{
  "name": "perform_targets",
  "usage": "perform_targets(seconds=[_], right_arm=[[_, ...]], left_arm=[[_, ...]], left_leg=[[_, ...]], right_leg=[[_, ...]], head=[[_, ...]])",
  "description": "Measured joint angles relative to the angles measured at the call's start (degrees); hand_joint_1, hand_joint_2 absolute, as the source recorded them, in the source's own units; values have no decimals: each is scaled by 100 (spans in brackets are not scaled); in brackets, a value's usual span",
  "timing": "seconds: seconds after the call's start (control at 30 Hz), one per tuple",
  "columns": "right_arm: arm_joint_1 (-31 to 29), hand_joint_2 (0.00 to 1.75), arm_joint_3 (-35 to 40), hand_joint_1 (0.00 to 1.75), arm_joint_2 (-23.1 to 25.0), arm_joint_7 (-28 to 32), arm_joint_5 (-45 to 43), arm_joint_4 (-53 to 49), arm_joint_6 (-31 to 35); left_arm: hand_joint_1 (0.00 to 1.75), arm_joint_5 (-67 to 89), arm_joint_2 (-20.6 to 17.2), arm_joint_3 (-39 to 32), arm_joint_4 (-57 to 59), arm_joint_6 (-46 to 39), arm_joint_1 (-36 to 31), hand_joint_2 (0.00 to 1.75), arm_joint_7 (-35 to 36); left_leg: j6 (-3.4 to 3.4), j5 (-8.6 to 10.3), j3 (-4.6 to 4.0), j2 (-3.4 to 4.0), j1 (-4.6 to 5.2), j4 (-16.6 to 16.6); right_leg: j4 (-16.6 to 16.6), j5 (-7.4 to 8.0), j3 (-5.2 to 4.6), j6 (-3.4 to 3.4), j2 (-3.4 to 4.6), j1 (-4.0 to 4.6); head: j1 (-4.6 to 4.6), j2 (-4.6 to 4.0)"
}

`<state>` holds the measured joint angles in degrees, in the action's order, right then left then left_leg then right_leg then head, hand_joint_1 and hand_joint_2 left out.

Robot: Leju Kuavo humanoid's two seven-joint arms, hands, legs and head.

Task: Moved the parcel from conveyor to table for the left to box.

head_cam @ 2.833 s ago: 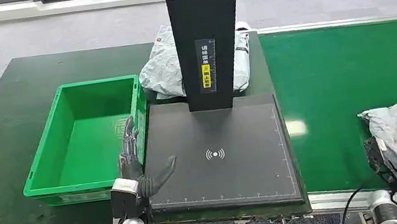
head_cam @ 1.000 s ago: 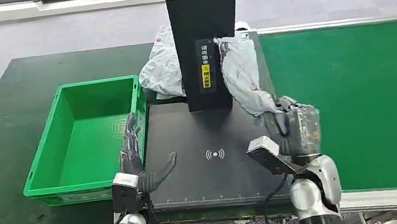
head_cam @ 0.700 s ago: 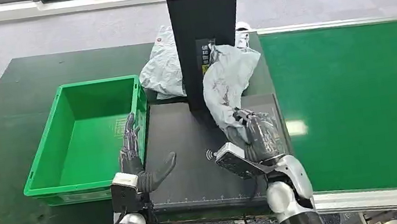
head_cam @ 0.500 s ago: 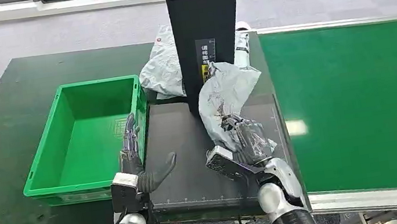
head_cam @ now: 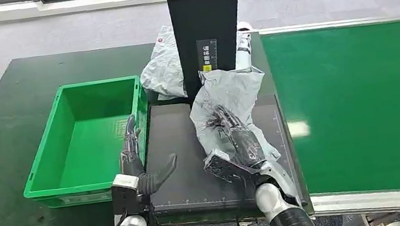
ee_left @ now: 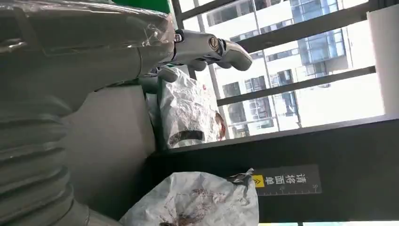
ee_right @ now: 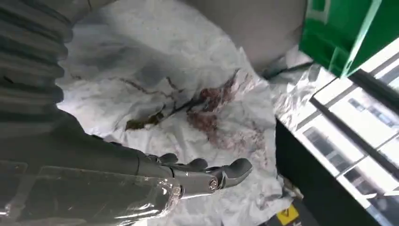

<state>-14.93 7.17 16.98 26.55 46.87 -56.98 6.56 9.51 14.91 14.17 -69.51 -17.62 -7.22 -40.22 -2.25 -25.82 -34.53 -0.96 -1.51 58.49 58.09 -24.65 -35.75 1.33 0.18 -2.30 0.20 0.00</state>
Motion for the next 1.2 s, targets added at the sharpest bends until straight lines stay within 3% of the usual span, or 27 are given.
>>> perform_targets(seconds=[0.17,0.2,0.37,0.53,0.77,1.03,1.2], right_arm=[[2,0,2,0,-7,248,-259,90,-101],[10,175,2,0,-15,329,-298,90,-13],[506,175,4,0,-31,1188,-814,-1026,894],[797,175,4,0,-63,1351,-1262,-2016,1262],[961,175,409,0,-286,1351,-1373,-2953,3174],[1004,175,621,0,-369,1349,-1308,-3431,3320],[960,175,708,0,-378,1351,-1175,-3460,3320]], left_arm=[[0,-15,-2,2,0,4,0,175,0],[0,-9,-2,0,0,-7,0,175,0],[0,153,-22,24,-149,-468,22,175,0],[0,532,-48,361,-361,-1028,-52,175,-2],[0,1753,158,725,206,-1169,-753,175,-2],[0,2208,374,736,1080,-1187,-1290,175,11],[0,2757,531,800,2239,-1335,-1863,175,684]], left_leg=[[0,0,0,0,0,1],[0,0,1,0,0,1],[-1,-2,-3,-2,0,2],[-1,-8,-2,-1,1,3],[4,-3,0,0,1,11],[3,-4,10,17,1,11],[4,-4,9,15,2,13]], right_leg=[[0,0,-1,0,0,0],[0,0,-2,0,0,0],[0,-1,-4,0,-1,0],[-1,-4,-6,1,2,-1],[-1,3,2,4,2,-1],[-1,6,2,4,15,-1],[-1,7,6,5,13,-2]], head=[[0,0],[2,0],[0,0],[0,-2],[4,0],[0,0],[0,0]])
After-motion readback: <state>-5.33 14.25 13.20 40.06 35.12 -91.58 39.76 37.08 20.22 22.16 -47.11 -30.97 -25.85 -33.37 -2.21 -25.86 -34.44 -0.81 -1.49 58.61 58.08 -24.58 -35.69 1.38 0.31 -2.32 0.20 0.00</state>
